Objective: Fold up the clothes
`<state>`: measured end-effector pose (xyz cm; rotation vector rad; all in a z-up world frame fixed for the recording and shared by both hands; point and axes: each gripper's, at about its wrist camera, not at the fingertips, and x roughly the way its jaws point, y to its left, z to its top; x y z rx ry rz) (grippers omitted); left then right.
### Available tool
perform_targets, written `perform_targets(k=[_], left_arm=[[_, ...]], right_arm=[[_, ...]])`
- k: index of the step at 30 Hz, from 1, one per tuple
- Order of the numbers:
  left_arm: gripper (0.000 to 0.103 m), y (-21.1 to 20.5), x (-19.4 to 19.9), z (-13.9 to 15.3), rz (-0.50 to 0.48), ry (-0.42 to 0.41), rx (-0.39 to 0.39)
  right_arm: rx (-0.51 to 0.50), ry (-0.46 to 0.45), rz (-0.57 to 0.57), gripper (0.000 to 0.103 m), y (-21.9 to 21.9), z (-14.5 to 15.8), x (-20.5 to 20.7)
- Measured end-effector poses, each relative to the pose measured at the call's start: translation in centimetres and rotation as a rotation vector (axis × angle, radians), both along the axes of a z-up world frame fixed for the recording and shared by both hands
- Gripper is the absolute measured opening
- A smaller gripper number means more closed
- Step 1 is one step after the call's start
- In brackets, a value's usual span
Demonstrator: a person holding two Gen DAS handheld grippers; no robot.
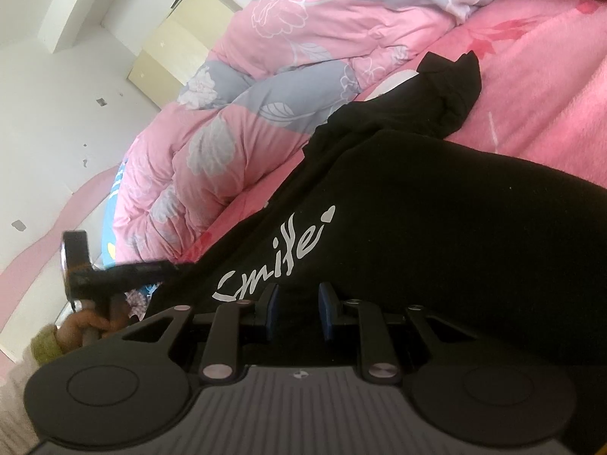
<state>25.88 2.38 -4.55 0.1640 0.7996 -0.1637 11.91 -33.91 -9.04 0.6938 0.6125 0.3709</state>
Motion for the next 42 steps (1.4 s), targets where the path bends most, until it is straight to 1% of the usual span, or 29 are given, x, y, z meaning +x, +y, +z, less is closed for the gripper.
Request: perform_targets(k=[3, 6, 8, 10, 12, 14, 15, 17, 19, 20, 22, 25, 27, 30, 33, 35, 36, 39, 41, 42], left_arm=[[0.042, -0.4, -1.2, -0.3, -0.032, -0.008, 0.011], [0.042, -0.3, -0.3, -0.1, -0.043, 0.003, -0.013], [0.042, 0.0, 1.0, 0.0, -0.054, 0.032, -0.061], [0.042, 0.4, 2.4, -0.2, -0.063, 0.088, -0.114], [0.042, 0.7, 3.4, -0.4, -0.034, 0.14, -0.154], [0.042, 0.5, 3.5, -0.5, -0.036, 0.147, -0.163], [0.041, 0.1, 3.4, -0.6, -0.045, 0.142, -0.145], [0.033, -0.7, 2.9, -0.9, -0.065, 0.117, -0.092], [0.005, -1.7, 2.4, -0.9, -0.094, 0.088, -0.05], [0.005, -2.1, 2.3, -0.8, -0.099, 0.076, -0.033], [0.003, -2.6, 2.4, -0.5, -0.078, 0.039, -0.008], [0.003, -2.6, 3.3, 0.2, -0.03, -0.041, 0.035], [0.003, -2.3, 4.7, 0.6, -0.002, -0.058, 0.037], [0.002, -2.6, 6.7, 0.8, 0.024, -0.116, 0.1], [0.003, -2.9, 8.7, 0.3, 0.046, -0.141, 0.142], [0.003, -3.1, 9.8, -0.6, 0.061, -0.135, 0.152], [0.003, -3.1, 10.3, -1.2, 0.07, -0.124, 0.146], [0.007, -2.6, 11.0, -2.5, 0.107, -0.091, 0.087], [0.016, -1.8, 10.7, -1.9, 0.13, -0.076, 0.04], [0.028, -1.3, 10.5, -1.5, 0.141, -0.063, 0.015]], right_arm=[[0.008, 0.0, 0.001, 0.023, -0.1, 0.0, 0.0], [0.013, 0.0, 0.003, 0.023, -0.2, 0.0, 0.0], [0.015, -0.001, 0.003, 0.023, -0.2, 0.0, 0.0], [0.016, -0.001, 0.004, 0.023, -0.2, 0.0, 0.0], [0.017, 0.0, 0.004, 0.023, -0.2, 0.0, 0.0], [0.02, 0.0, 0.005, 0.023, -0.2, 0.0, 0.0], [0.021, 0.0, 0.005, 0.023, -0.2, 0.0, 0.0], [0.026, 0.0, 0.005, 0.023, -0.3, 0.0, 0.0], [0.028, 0.0, 0.005, 0.023, -0.3, 0.0, 0.1], [0.029, 0.0, 0.005, 0.023, -0.3, 0.0, 0.1], [0.029, 0.0, 0.005, 0.023, -0.3, 0.0, 0.1], [0.029, 0.0, 0.005, 0.023, -0.3, -0.1, 0.1], [0.029, 0.0, 0.006, 0.023, -0.3, -0.1, 0.1], [0.03, 0.0, 0.006, 0.023, -0.3, -0.1, 0.1], [0.03, -0.002, 0.005, 0.023, -0.3, -0.1, 0.0], [0.032, -0.005, 0.006, 0.023, -0.4, -0.1, 0.0], [0.033, -0.007, 0.007, 0.023, -0.5, -0.2, 0.0], [0.041, -0.013, 0.008, 0.023, -0.6, -0.4, 0.0], [0.044, -0.018, 0.009, 0.023, -0.7, -0.5, -0.1], [0.045, -0.021, 0.009, 0.023, -0.7, -0.5, -0.1]])
